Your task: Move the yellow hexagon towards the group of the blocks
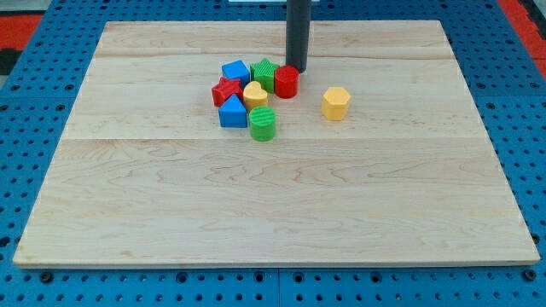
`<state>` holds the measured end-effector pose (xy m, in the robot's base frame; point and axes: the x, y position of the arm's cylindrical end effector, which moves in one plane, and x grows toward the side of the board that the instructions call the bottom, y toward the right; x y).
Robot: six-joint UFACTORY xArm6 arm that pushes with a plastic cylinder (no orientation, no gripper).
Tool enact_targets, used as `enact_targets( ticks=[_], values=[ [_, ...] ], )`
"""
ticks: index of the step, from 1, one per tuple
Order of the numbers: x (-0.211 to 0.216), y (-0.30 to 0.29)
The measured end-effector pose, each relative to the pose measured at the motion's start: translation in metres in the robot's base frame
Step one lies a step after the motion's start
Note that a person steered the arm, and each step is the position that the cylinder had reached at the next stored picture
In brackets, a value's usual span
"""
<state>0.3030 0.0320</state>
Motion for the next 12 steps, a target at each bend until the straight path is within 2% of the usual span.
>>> enact_targets(
  ticks=[2,4,5,7,9,12],
  values=[
    [0.017,0.000],
    [0.011,0.068],
    [0.026,0.110],
    [0.092,0.099],
    [0.091,0.060],
    [0.057,0.053]
  ],
)
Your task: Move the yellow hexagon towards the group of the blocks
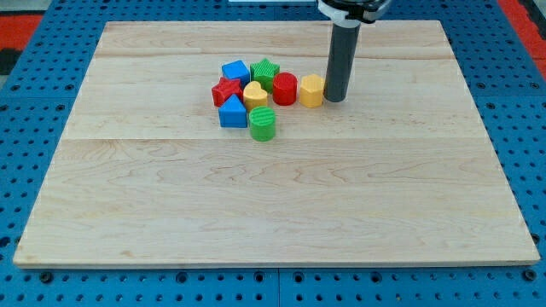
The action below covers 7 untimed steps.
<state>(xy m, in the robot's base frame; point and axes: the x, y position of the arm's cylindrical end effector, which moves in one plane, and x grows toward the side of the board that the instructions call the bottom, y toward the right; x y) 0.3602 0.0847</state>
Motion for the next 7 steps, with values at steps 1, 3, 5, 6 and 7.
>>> enact_targets(
  ticks=[1,3,5,6,7],
  values=[
    [-0.006,-0.007],
    [-0.030,-0.010],
    [-0.047,-0.011],
    [-0.047,-0.018],
    [-0.047,-0.034]
  ],
)
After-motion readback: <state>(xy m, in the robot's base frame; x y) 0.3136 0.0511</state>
